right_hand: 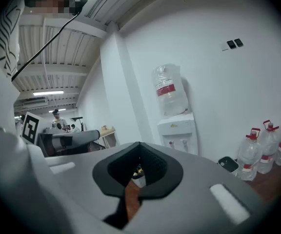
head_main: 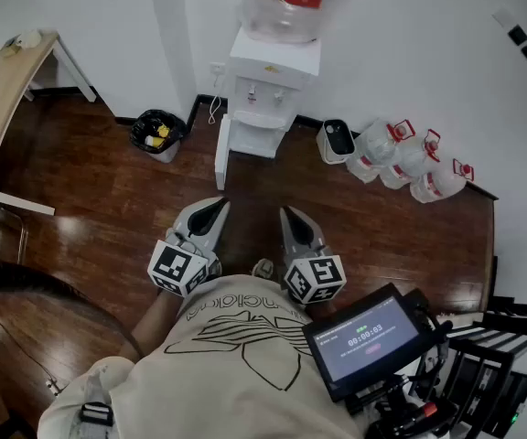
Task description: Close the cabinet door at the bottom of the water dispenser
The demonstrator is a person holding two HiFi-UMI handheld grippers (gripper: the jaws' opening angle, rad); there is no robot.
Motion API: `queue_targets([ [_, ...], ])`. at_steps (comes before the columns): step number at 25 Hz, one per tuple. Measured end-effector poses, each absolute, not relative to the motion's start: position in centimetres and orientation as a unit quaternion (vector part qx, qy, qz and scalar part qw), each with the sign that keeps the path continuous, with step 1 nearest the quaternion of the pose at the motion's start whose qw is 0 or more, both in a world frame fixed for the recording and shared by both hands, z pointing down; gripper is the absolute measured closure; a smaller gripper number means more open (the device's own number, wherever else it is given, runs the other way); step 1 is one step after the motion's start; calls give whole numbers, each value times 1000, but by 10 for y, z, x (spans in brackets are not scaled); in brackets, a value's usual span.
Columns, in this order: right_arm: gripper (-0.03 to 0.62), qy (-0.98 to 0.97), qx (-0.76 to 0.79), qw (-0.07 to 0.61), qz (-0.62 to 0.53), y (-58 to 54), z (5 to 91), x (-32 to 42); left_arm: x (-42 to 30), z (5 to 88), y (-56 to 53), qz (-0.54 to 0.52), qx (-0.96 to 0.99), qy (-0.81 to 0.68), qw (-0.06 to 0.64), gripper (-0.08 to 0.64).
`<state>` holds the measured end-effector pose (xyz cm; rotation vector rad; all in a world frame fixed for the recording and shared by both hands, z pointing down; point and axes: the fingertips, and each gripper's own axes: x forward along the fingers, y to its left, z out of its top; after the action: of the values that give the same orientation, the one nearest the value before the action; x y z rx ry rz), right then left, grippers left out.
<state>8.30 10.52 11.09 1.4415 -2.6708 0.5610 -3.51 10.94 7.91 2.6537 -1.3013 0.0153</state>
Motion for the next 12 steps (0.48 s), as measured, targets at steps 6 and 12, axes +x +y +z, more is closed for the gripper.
queue_targets([
  [6,589,-857,475,83,184,104,138,110,-100,102,100,35,880,-462,101,540],
  [12,589,-824,517,110,203,97,162,119,-131,131,94,37,867,-476,143,540],
])
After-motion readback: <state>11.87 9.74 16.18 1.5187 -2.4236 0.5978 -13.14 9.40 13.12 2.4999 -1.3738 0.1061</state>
